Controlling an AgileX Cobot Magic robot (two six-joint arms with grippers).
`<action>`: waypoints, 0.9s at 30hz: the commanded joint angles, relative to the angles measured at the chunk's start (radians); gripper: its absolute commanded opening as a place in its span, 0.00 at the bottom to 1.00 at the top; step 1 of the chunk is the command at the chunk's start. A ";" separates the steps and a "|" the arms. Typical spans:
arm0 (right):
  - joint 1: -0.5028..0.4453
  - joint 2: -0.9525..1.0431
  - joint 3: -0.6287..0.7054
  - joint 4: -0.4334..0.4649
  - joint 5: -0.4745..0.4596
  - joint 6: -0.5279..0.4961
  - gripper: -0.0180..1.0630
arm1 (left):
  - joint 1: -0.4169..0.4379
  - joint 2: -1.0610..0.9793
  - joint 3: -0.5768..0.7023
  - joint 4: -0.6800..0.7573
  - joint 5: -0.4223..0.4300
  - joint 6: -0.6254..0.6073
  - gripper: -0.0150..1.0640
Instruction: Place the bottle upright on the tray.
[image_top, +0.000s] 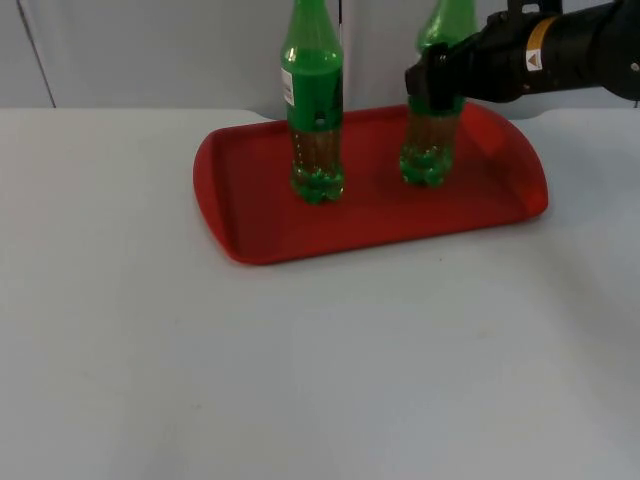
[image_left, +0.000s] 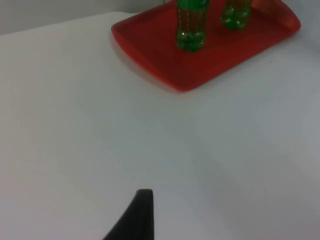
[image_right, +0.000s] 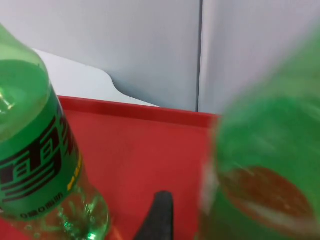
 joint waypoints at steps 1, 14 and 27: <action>-0.003 -0.003 -0.004 0.000 -0.002 -0.008 0.74 | 0.002 -0.003 0.003 0.002 -0.001 -0.003 0.99; -0.003 -0.003 -0.004 0.000 -0.002 -0.004 0.99 | 0.002 -0.003 0.003 0.002 -0.001 -0.003 0.99; -0.003 -0.003 -0.004 0.000 0.001 0.002 0.99 | 0.002 -0.003 0.003 0.002 -0.001 -0.003 0.99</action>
